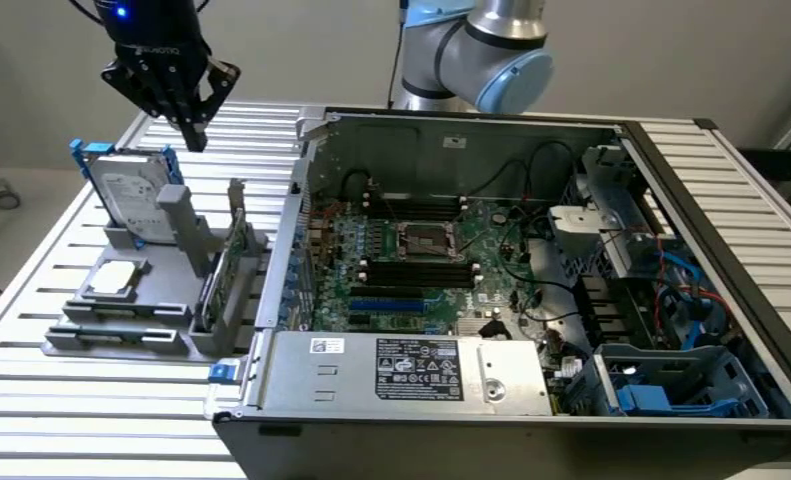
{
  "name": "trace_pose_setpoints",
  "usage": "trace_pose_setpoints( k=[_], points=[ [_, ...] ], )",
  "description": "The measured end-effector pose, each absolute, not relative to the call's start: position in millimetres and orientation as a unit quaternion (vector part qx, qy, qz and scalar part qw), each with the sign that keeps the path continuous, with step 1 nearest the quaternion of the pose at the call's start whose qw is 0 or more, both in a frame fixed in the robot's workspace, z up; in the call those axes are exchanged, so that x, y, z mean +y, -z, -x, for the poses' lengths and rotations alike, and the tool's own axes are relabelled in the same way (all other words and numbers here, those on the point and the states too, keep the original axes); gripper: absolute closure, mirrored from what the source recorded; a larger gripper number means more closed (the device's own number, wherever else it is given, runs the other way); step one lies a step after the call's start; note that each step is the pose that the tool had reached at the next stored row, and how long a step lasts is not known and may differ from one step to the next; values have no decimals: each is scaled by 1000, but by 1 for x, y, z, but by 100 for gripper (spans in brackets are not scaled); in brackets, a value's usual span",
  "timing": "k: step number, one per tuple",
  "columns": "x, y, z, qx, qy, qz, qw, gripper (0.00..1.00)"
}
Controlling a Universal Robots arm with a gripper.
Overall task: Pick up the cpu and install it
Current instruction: 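Reach for the cpu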
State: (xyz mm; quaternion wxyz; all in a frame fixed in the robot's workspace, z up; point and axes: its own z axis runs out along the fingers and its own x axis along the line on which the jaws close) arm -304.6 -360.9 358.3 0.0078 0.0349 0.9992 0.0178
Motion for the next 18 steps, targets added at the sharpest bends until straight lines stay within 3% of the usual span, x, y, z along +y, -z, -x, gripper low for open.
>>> trace_pose_setpoints(
  k=[18],
  points=[
    [-353,-340,386,999,-13,-35,7,89]
  ],
)
